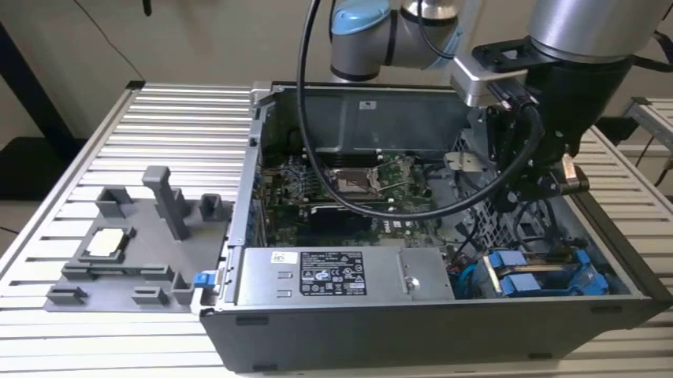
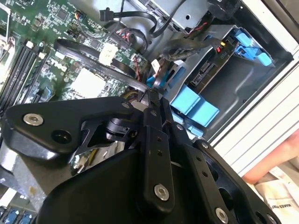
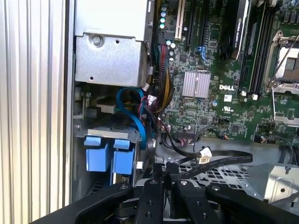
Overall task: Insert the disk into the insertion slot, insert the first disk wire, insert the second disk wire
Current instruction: 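Insert the second disk wire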
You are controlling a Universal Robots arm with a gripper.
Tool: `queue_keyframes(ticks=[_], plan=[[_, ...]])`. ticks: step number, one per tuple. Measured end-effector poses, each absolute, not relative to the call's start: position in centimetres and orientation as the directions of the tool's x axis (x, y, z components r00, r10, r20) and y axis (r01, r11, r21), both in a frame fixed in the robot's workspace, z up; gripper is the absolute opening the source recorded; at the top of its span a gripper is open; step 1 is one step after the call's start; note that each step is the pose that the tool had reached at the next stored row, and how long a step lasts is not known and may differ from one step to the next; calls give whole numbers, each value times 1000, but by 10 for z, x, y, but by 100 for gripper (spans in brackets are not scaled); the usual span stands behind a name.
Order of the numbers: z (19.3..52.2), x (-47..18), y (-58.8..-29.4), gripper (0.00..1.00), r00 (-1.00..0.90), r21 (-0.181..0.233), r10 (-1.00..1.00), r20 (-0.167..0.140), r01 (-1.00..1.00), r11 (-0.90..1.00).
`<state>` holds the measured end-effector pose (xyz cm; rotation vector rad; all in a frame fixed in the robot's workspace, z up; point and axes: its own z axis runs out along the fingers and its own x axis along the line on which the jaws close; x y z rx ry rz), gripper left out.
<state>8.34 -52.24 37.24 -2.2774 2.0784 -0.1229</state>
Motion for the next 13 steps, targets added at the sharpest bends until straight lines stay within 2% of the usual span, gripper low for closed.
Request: queue_keyframes(ticks=[13], plan=[[371,93,-550,16,89,-85,-996,20,-992,-91]])
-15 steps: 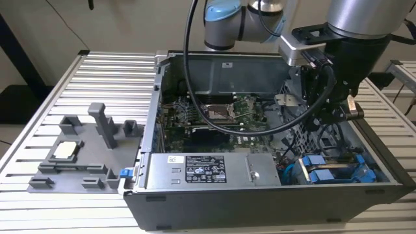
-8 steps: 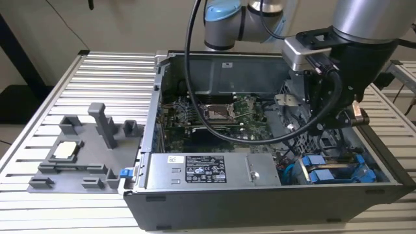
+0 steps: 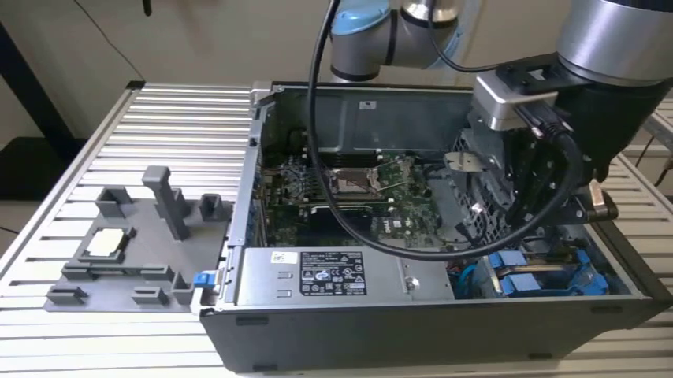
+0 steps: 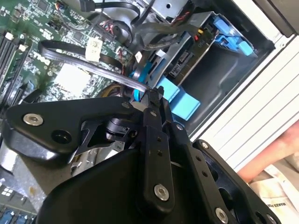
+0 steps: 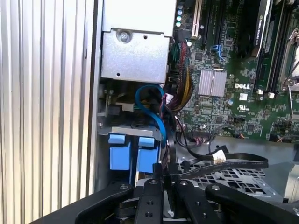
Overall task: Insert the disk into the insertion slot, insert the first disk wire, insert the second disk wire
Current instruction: 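Insert the second disk wire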
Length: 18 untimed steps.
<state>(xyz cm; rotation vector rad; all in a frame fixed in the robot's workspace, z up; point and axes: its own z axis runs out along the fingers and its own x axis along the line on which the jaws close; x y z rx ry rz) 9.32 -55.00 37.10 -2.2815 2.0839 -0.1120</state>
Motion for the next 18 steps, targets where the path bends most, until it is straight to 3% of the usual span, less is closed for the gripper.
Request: queue_keyframes(ticks=[18], plan=[[370,102,-555,16,90,-81,-996,20,-993,-91]])
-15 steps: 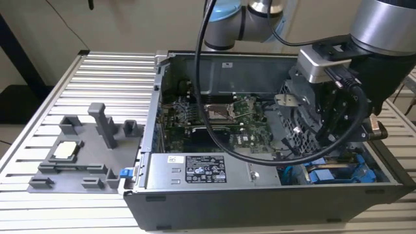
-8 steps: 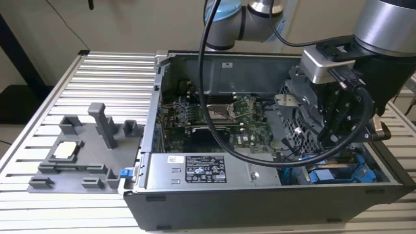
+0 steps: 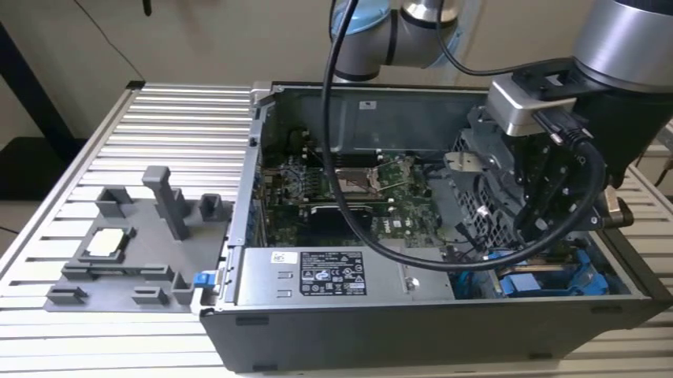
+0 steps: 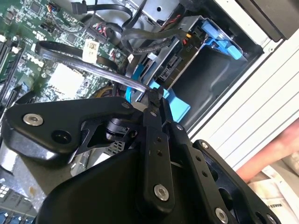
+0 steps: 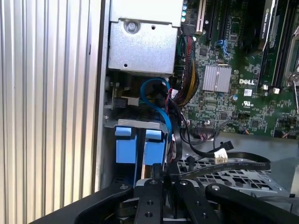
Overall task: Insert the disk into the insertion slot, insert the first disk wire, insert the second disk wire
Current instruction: 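Insert the second disk wire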
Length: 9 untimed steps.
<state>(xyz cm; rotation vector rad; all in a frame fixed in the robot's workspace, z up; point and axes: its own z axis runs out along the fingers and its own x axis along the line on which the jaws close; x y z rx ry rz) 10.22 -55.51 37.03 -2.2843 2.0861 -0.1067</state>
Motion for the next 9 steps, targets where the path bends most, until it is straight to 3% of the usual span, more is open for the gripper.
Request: queue_keyframes(ticks=[9], plan=[[369,109,-566,16,86,-75,-996,16,-993,-87]])
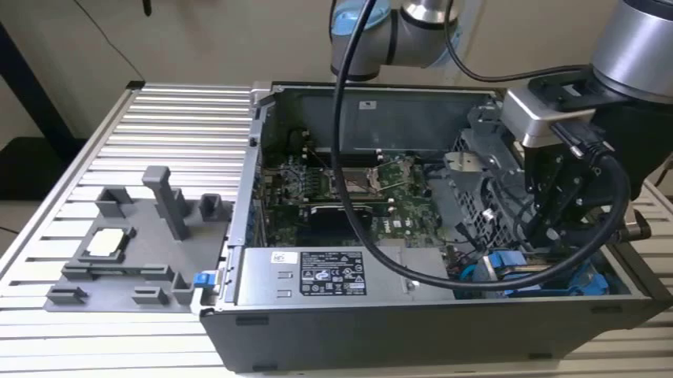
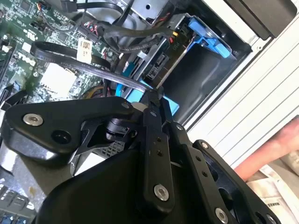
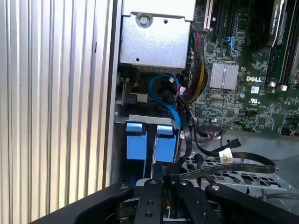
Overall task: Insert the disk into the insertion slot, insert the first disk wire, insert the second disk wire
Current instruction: 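Insert the second disk wire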
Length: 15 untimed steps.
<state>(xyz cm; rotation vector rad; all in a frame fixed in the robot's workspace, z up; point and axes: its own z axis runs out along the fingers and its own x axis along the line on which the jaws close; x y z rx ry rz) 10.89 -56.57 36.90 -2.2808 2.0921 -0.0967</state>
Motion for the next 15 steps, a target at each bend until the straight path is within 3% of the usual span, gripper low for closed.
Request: queue_keyframes(ticks=[6,15], plan=[[368,109,-567,16,78,-81,-995,-58,-994,-73],[368,116,-583,16,77,-73,-995,-60,-995,-72]])
